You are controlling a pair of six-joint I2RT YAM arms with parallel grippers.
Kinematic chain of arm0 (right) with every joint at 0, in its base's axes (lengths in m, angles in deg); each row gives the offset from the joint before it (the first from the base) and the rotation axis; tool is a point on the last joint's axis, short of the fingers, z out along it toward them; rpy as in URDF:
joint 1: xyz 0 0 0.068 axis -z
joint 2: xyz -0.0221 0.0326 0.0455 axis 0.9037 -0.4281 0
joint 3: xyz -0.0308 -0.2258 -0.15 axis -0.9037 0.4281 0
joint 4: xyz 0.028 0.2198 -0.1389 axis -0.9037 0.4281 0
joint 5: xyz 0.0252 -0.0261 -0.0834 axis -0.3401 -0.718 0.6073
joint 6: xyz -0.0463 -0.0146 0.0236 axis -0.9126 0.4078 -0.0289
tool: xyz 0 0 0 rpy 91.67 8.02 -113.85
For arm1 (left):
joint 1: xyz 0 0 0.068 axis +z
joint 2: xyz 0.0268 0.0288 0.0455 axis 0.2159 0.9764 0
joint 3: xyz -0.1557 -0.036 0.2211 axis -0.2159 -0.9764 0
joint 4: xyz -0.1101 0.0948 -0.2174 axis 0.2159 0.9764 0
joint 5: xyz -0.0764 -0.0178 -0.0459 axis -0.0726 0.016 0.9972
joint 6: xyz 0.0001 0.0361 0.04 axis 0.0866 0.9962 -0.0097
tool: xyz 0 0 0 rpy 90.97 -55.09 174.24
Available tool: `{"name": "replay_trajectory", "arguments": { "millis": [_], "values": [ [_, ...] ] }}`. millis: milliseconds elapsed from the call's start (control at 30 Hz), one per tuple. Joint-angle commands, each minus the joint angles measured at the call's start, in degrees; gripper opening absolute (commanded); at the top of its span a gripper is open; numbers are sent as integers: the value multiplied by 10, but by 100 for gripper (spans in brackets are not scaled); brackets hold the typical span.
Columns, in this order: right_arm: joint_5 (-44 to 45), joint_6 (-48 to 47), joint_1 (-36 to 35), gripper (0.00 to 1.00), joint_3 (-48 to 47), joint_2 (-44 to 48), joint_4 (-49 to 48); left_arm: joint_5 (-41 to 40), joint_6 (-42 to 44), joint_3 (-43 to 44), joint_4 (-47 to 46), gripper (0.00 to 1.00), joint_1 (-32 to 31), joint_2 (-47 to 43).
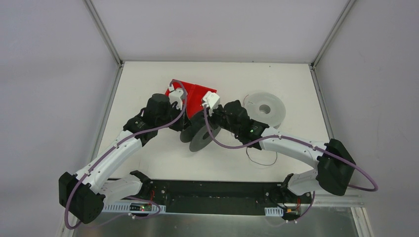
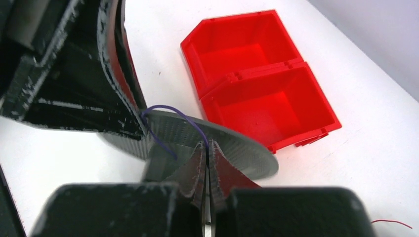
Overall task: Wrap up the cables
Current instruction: Wrap the cable around the cable reel.
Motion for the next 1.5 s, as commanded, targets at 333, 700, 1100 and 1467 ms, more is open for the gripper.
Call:
{"name": "replay_trajectory", "arguments": {
  "millis": [333, 700, 1100, 1467],
  "values": [
    [-48, -3, 0, 0, 5, 5, 35, 3, -6, 10, -17, 0, -2, -1],
    [-36, 5, 4, 0, 13, 11, 43, -4, -7, 8, 10, 37, -2, -46],
    [-36, 13, 7, 0, 20, 17, 40, 3, 21, 25, 8, 47, -2, -14],
    [-34, 50, 18, 0, 31, 63, 41, 11, -26, 14, 6, 45, -2, -19]
  ]
}}
